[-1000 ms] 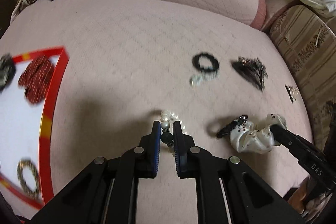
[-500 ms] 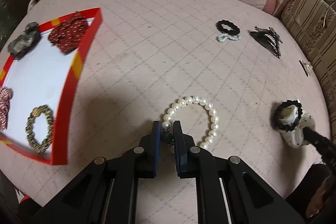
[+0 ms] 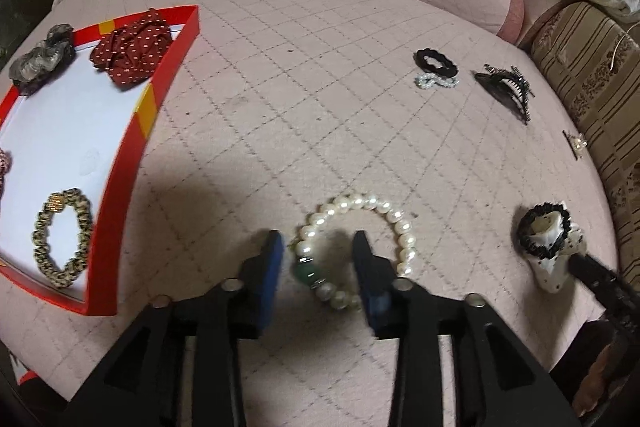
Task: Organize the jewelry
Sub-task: 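Lift the pearl bracelet and white scrunchie and carry them toward the tray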
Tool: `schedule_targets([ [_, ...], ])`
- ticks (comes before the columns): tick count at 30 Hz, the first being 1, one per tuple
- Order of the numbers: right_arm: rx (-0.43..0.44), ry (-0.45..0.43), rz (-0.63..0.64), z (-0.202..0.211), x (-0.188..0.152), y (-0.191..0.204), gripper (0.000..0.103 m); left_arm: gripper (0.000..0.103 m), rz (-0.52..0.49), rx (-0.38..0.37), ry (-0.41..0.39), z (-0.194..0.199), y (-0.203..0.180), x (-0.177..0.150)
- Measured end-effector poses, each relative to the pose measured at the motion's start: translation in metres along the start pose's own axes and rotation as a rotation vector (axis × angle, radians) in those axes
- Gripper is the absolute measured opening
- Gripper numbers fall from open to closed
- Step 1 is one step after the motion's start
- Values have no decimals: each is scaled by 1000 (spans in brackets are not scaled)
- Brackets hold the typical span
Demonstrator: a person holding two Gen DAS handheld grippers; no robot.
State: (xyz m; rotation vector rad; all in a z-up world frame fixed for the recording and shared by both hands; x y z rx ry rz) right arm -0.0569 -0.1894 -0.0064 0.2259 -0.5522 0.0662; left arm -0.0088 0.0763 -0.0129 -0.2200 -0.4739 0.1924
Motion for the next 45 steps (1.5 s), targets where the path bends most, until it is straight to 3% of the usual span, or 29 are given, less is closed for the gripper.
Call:
schedule_targets([
  [1, 5, 5, -3, -3, -1, 0, 61, 43, 2, 2, -8, -1, -2, 0],
  [3, 33, 18, -10, -11, -2, 0, 21, 42, -9, 13, -20, -2, -6, 0],
  [4, 51, 28, -12, -15, -2, 1, 17, 36, -22, 17, -23, -2, -10, -1],
  [5, 62, 29, -14, -16, 0, 2, 15, 11, -31, 13, -20, -2, -12, -1],
  [8, 79, -1, -4, -2, 10, 9, 12, 9, -33, -34, 2, 6, -18, -2],
  [14, 279, -91, 31, 52, 39, 41, 11, 9, -52, -88, -72, 48, -29, 4],
  [16, 116, -84, 96, 56, 42, 41, 11, 9, -54, -108, -101, 66, -31, 6],
  [18, -231, -101, 238, 59, 42, 36, 11, 9, -58, -118, -124, 79, -31, 7],
  [19, -312, -112, 274, 62, 41, 36, 11, 9, -62, -118, -139, 86, -31, 7],
  [20, -449, -133, 346, 68, 39, 38, 11, 9, -67, -116, -153, 93, -31, 7],
  [21, -476, -148, 381, 74, 38, 43, 11, 9, -69, -117, -160, 97, -30, 7],
  [22, -444, -157, 383, 79, 37, 48, 11, 9, -69, -122, -166, 101, -30, 7],
  [24, -258, -188, 338, 93, 38, 61, 11, 9, -64, -131, -169, 107, -30, 8],
  [29, -75, -215, 308, 110, 40, 88, 11, 9, -47, -156, -189, 125, -23, 11],
  [39, 125, -168, 318, 95, 45, 148, 11, 9, -6, -94, -280, 166, 23, 25],
  [45, 190, -146, 348, 82, 58, 194, 11, 9, 51, -82, -314, 188, 64, 44],
])
Point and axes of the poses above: each gripper's, at about its wrist camera, not at the fingertips, and z roughly against the way its jaws point, y to its left, x to its top, the point moved 5 cm from there along -z, roughly the way its jaws point, and after that the axes turned 9 degrees about z, right-handed, at the moved point
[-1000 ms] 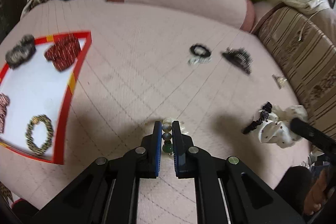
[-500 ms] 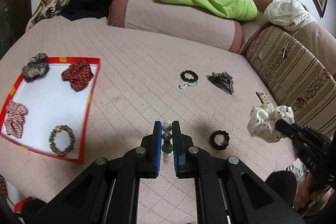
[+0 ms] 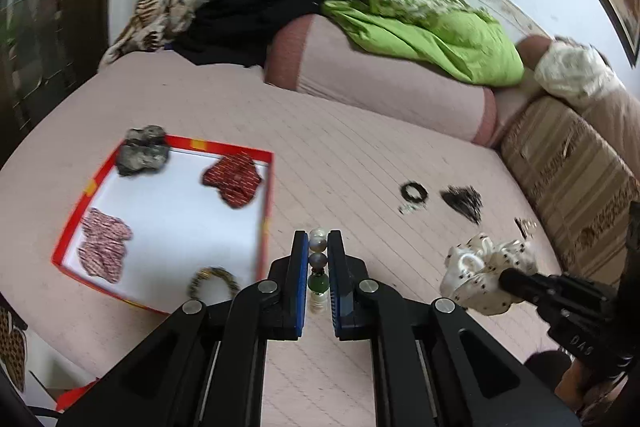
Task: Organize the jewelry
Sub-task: 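Lift the pearl bracelet and white scrunchie and carry them toward the tray, then lower pearl bracelet and white scrunchie into the tray and open both tools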
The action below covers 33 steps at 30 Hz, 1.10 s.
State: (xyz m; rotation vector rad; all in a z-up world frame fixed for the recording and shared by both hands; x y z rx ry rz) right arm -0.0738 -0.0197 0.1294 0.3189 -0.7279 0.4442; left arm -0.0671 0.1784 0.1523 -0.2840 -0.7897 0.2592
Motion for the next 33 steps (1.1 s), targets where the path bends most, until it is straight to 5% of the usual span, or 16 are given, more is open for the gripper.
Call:
schedule_targets([
  [16, 118, 63, 77, -103, 69, 85, 11, 9, 104, 131, 36, -23, 114, 85],
  [33, 170, 222, 111, -237, 70, 131, 13, 9, 204, 318, 168, -132, 223, 88],
])
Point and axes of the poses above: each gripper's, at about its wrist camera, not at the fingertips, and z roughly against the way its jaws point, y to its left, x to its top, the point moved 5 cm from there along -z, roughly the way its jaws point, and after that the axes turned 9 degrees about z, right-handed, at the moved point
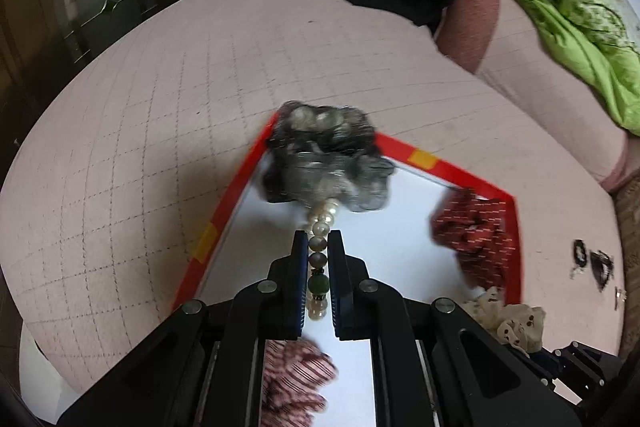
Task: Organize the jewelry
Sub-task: 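Lower pearl bracelet and white scrunchie into the tray and open both tools, then move both tools away from the tray toward the black hair ties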
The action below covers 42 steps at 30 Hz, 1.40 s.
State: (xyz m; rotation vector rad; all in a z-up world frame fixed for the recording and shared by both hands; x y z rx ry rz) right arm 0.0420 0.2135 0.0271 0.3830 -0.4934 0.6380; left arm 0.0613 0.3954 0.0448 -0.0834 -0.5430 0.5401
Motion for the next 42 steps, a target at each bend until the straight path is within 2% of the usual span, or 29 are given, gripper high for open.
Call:
schedule_targets([
  [5, 1, 10, -4, -13, -1, -2, 15, 12, 2, 43, -27, -3, 6, -1],
  [6, -2, 9, -4, -13, -1, -3, 19, 15, 1, 47, -32, -1, 5, -1],
  [8, -1, 5, -2, -13, -1, -3, 30, 35, -3, 49, -49, 6, 3, -1],
  [12, 0, -13, 13, -6, 0, -2, 49, 45, -22, 36, -99, 30, -5, -4],
  [21, 4, -59, -3, 35, -13, -8, 50, 47, -46, 62, -165, 85, -17, -29],
  [27, -25, -79, -38, 72, -42, -22, 53, 53, -62, 39, -189, 113, -45, -59],
  [36, -130, -91, -106, 119, -88, -61, 53, 55, -174, -22, -188, 132, -110, -117],
  [42, -186, -88, -170, 146, -124, -92, 54, 55, -188, -56, -135, 127, -137, -157],
])
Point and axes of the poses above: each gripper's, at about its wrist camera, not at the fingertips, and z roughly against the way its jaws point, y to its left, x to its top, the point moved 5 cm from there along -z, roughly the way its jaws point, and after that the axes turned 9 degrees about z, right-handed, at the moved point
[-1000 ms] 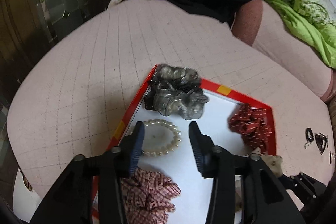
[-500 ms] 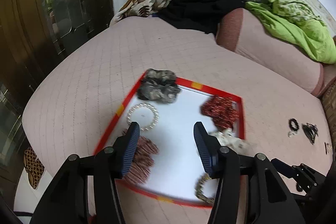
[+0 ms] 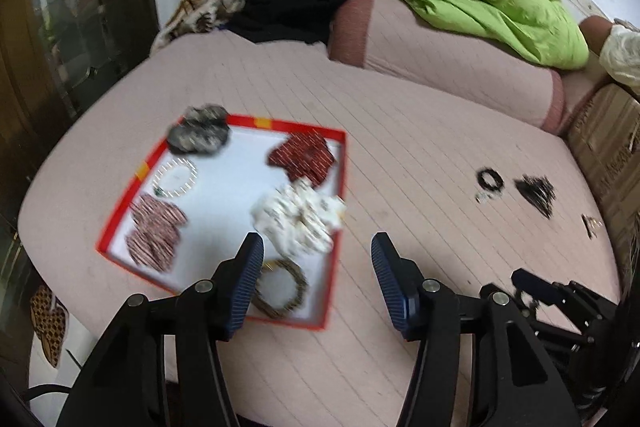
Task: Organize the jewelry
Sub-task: 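Move both tools away from the tray toward the black hair ties, then grasp black scrunchie with right tool while left tool grasps pale green bead bracelet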
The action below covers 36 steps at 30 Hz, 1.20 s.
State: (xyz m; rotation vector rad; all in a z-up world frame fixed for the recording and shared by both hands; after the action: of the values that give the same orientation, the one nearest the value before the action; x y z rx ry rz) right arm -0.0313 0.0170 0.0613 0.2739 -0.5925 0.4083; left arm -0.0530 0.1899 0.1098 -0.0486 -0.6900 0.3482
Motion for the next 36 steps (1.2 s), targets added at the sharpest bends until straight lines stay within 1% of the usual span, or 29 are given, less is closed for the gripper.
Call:
schedule_targets([
  [8, -84, 5, -107, 25, -43, -64, 54, 55, -41, -1, 61, -3, -29, -38],
  [13, -144, 6, -216, 42, -75, -114, 54, 55, -70, 6, 74, -4, -40, -49],
  [18, -182, 9, -304, 54, -101, -152, 54, 55, -111, 8, 79, -5, -57, -57],
  [23, -186, 11, -342, 55, -114, -167, 54, 55, -157, -17, 110, -12, -81, -64],
  [28, -163, 7, -344, 49, -118, -171, 54, 55, -186, -55, 144, -27, -105, -61],
  [32, -151, 1, -325, 43, -116, -169, 54, 55, -222, -58, 155, -52, -128, -53],
  [36, -151, 1, -303, 35, -111, -170, 54, 55, -247, -81, 179, -81, -154, -46],
])
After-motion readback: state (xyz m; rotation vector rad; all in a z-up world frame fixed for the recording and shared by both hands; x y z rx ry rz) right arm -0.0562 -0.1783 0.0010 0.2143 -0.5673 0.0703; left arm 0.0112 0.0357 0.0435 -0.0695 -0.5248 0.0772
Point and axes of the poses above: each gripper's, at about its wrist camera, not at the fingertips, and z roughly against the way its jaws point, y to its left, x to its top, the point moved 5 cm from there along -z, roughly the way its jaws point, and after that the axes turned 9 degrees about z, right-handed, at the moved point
